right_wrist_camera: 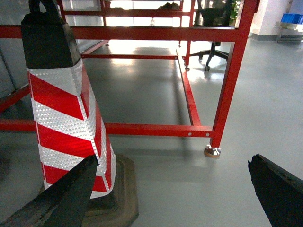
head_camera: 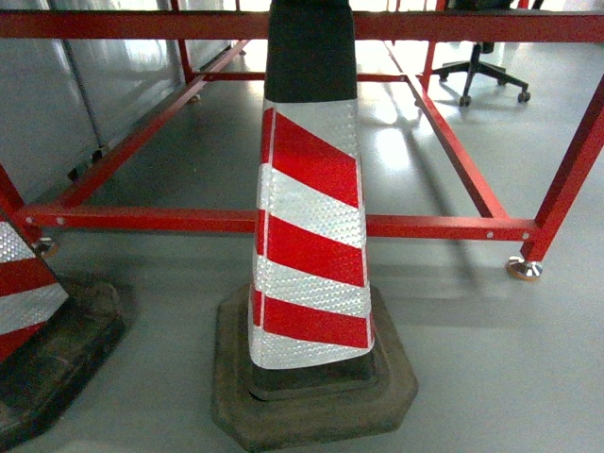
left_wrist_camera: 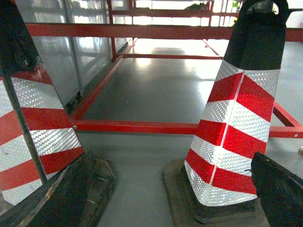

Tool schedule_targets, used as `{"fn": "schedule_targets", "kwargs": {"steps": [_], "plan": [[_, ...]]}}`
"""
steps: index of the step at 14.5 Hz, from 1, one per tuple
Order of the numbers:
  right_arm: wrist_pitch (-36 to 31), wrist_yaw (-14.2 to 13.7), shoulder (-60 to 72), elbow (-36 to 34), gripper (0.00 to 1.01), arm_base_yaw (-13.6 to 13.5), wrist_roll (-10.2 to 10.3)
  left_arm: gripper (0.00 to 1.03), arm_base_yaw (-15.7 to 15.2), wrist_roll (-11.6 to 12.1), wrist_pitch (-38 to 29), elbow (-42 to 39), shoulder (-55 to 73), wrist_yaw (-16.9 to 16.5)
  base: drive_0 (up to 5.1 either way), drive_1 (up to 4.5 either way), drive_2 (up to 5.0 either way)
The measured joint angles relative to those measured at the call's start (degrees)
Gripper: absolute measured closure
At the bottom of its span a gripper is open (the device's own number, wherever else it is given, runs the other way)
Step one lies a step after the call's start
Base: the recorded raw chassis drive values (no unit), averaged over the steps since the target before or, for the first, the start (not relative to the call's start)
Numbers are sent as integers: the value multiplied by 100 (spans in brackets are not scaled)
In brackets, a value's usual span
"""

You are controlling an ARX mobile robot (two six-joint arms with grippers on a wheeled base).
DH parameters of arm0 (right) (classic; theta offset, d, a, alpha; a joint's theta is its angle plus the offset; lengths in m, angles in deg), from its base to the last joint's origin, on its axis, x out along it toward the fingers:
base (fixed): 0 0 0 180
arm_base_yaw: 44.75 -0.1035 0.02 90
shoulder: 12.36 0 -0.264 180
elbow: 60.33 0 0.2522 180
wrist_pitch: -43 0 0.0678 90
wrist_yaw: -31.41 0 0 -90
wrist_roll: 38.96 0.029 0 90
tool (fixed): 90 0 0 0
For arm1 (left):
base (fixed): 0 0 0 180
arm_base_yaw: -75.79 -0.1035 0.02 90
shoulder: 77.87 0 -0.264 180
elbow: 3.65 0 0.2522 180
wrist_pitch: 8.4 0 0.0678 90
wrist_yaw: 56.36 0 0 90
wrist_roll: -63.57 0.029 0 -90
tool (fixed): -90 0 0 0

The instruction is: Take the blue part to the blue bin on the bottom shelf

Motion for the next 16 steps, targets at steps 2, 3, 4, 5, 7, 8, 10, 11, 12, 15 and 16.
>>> {"fn": "schedule_targets", "kwargs": {"steps": [2,3,4,5,7,8,10,11,12,15,16], "plan": [[0,0,0,0,3,0,0,5,0,0,0,0,0,0,0,0,0],[0,0,0,0,3,0,0,5,0,0,0,0,0,0,0,0,0],[2,0,0,0,3,0,0,5,0,0,0,0,0,0,0,0,0],[2,0,0,0,3,0,0,5,0,0,0,0,0,0,0,0,0],[0,0,0,0,3,0,0,5,0,0,0,0,0,0,0,0,0],[0,0,0,0,3,0,0,5,0,0,0,0,0,0,0,0,0],[2,0,0,0,3,0,0,5,0,-2,0,0,0,0,0,0,0],[0,0,0,0,3,0,0,5,0,0,0,0,0,0,0,0,0],[2,0,0,0,3,0,0,5,0,0,0,0,0,0,0,0,0],[2,0,0,0,3,0,0,5,0,0,0,0,0,0,0,0,0],[0,0,0,0,3,0,0,5,0,0,0,0,0,0,0,0,0]]}}
